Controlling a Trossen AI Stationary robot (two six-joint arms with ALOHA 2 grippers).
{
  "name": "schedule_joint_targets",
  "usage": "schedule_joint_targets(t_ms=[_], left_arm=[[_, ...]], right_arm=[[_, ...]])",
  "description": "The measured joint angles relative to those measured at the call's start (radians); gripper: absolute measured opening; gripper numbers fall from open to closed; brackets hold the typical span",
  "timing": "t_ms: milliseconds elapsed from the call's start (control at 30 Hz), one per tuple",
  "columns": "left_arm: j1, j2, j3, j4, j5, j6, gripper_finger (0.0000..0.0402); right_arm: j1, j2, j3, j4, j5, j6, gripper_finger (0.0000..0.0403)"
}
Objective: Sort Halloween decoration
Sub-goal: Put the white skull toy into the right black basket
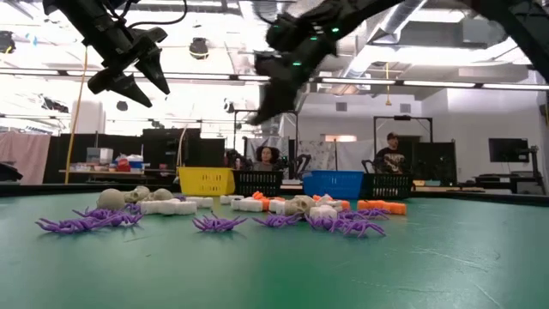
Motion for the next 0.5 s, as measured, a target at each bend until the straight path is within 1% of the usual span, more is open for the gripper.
schedule_joint_targets(t_ms=[100,267,433,500], left_arm=[[0.0,0.0,0.0,0.0,0.0,-0.002,0.0256],[0.0,0.0,0.0,0.0,0.0,-0.008,0.0256],[0.0,0.0,0.0,0.0,-0.001,-0.008,0.0256],[0.0,0.0,0.0,0.0,-0.002,-0.008,0.0256]], right_arm=[[-0.088,-0.085,-0.065,-0.07,0.006,-0.017,0.0074],[-0.22,-0.21,-0.228,-0.17,0.085,-0.016,0.0074],[-0.335,-0.323,-0.427,-0.176,0.177,0.066,0.0074],[-0.369,-0.349,-0.484,-0.167,0.206,0.088,0.0082]])
